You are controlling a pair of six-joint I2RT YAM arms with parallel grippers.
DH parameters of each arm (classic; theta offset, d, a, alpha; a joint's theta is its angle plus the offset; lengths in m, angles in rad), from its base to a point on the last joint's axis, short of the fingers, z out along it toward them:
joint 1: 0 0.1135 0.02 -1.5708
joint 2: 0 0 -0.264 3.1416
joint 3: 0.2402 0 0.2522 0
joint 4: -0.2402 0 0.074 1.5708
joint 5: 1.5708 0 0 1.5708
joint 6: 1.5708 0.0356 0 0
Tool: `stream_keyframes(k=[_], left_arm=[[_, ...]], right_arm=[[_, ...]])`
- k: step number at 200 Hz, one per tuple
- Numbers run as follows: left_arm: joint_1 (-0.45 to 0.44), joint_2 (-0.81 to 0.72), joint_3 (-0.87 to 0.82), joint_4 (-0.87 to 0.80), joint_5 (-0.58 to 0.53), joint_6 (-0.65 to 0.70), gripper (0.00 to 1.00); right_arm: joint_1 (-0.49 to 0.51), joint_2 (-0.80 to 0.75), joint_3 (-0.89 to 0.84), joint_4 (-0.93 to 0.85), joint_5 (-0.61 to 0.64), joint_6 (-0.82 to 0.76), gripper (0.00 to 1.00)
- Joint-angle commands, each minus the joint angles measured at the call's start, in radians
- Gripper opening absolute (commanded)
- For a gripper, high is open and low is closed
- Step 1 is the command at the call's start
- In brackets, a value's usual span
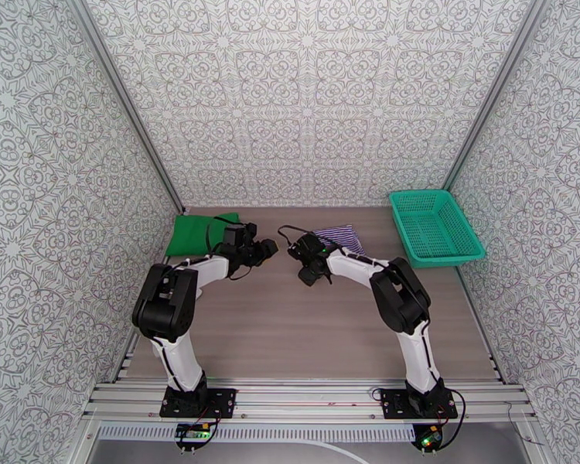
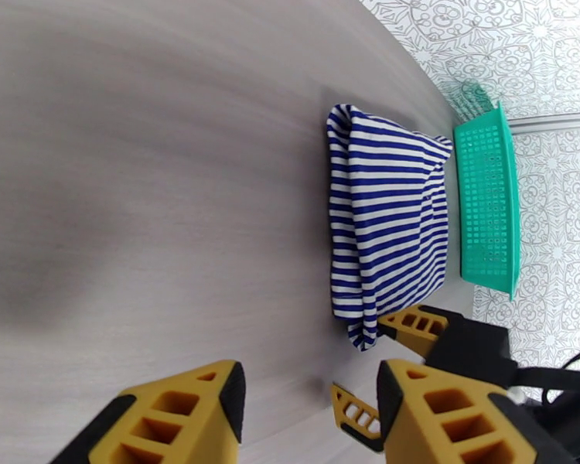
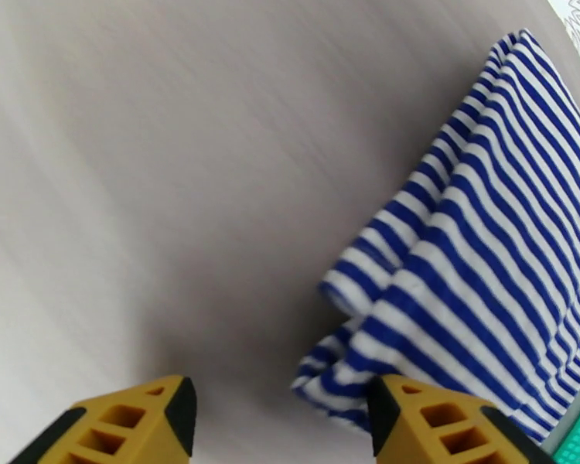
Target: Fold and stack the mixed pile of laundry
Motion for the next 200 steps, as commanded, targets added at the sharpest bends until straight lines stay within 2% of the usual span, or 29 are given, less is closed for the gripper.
stream_keyframes(k=[1,44,69,95,120,145,163,200], left_arm=[[0.009,0.014,-0.014,0.033,0.024,-0.018,0.51],[0.007,0.023,-0.007,0.036,0.025,-0.024,0.51],[0.005,0.030,-0.001,0.029,0.016,-0.028,0.51],[0.005,0.018,-0.021,0.012,-0.060,-0.067,0.52],[-0.006,0.023,-0.028,0.039,-0.083,-0.115,0.52],[-0.019,0.023,-0.045,0.079,-0.108,-0.173,0.53],[-0.025,0.016,-0.080,0.134,-0.145,-0.242,0.54],[-0.080,0.032,-0.088,0.190,-0.199,-0.364,0.56]], right_arm=[[-0.002,0.020,0.043,-0.002,0.078,-0.038,0.61],[-0.002,0.051,0.063,-0.001,0.096,-0.051,0.60],[-0.002,0.077,0.086,-0.012,0.070,-0.042,0.54],[-0.005,0.081,0.088,-0.007,0.042,-0.026,0.47],[-0.019,0.069,0.086,-0.004,0.012,-0.010,0.38],[-0.039,0.040,0.075,0.006,-0.019,0.004,0.22],[-0.054,0.001,0.046,0.036,-0.055,0.007,0.16],[-0.082,-0.079,-0.017,0.100,-0.142,0.018,0.00]])
